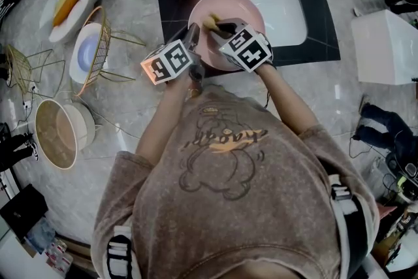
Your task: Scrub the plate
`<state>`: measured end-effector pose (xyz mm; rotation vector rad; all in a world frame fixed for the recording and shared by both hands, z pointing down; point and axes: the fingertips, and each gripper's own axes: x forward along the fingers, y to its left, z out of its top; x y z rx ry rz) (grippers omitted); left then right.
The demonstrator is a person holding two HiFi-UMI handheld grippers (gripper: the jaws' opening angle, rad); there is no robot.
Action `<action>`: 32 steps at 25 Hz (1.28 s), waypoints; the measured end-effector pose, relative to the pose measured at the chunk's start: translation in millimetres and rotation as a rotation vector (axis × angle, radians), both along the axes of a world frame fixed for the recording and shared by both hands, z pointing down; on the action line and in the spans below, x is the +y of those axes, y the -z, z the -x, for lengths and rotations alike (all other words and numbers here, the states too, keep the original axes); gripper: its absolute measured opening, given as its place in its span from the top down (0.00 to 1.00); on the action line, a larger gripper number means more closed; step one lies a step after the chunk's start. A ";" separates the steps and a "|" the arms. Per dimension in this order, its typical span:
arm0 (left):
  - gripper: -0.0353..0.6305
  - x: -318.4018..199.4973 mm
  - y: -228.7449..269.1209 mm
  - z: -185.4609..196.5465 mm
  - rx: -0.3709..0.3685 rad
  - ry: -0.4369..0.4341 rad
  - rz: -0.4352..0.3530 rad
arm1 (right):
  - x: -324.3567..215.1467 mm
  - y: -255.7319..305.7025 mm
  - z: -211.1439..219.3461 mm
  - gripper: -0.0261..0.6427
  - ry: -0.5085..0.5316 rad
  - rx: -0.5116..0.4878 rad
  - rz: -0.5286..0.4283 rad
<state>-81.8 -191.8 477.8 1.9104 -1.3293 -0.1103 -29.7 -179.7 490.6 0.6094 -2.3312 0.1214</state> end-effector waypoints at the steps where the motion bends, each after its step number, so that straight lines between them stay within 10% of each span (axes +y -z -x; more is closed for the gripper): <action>1: 0.88 0.1 -0.6 1.1 0.004 0.003 0.002 | -3.9 -1.7 -3.6 0.87 -0.011 0.006 -0.004; 32: 0.88 -2.5 -24.5 31.7 0.020 0.079 0.056 | -1.4 -39.3 -68.9 0.87 -0.120 0.060 0.087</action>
